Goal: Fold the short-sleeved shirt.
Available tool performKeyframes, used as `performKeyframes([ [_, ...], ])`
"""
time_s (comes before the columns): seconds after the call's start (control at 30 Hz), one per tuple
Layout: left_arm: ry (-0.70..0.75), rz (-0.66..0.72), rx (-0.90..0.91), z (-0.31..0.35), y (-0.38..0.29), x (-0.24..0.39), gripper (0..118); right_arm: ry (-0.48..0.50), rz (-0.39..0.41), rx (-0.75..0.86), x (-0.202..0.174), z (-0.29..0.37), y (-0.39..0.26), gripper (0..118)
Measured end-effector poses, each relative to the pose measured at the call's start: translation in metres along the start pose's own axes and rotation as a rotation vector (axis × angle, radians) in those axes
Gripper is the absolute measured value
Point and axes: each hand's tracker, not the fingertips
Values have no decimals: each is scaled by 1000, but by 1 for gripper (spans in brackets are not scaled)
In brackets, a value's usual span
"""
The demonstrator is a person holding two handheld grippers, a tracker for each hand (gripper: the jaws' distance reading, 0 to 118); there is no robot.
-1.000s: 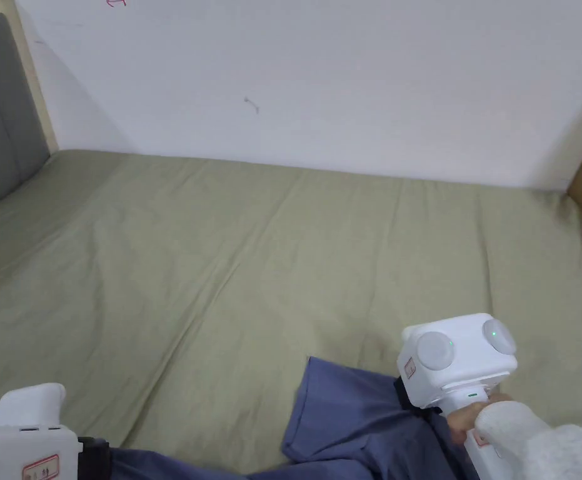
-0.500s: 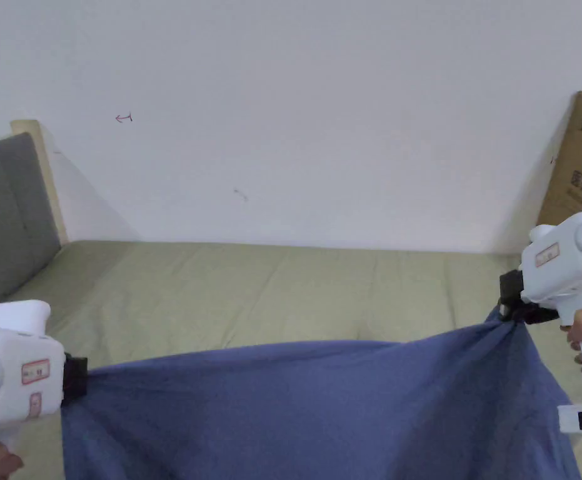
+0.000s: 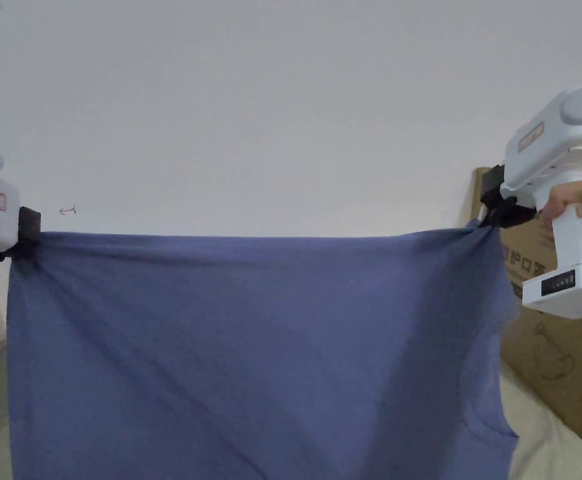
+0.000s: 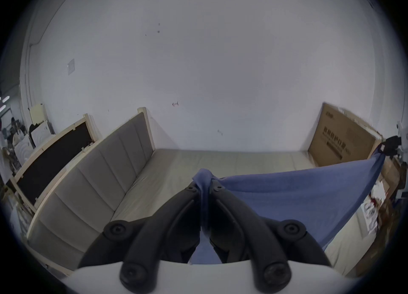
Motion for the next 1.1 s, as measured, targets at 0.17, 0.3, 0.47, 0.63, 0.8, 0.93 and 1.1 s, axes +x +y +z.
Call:
performKeyframes([
  [0.17, 33, -31, 55, 9, 47, -5, 6, -26, 20, 86, -30, 53, 36, 4],
  [0.3, 57, -63, 114, 23, 75, -5, 6, 18, 19, 149, -49, 88, 60, 4],
  [0.47, 67, -38, 203, 38, 85, -5, 6, 20, 60, 230, -61, 112, 63, 4],
  [0.63, 46, -38, 132, 11, 56, 2, 6, 1, 24, 150, -44, 71, 41, 4],
  [0.8, 43, -87, -24, -58, -8, 21, 6, -86, 32, -11, -19, -26, -5, 4],
  [0.93, 75, -130, -187, -134, -85, 36, 6, -143, -15, -199, 12, -130, -57, 4],
  [1.1, 77, -75, -414, -208, -204, 42, 6, -234, -51, -439, 55, -242, -155, 4],
])
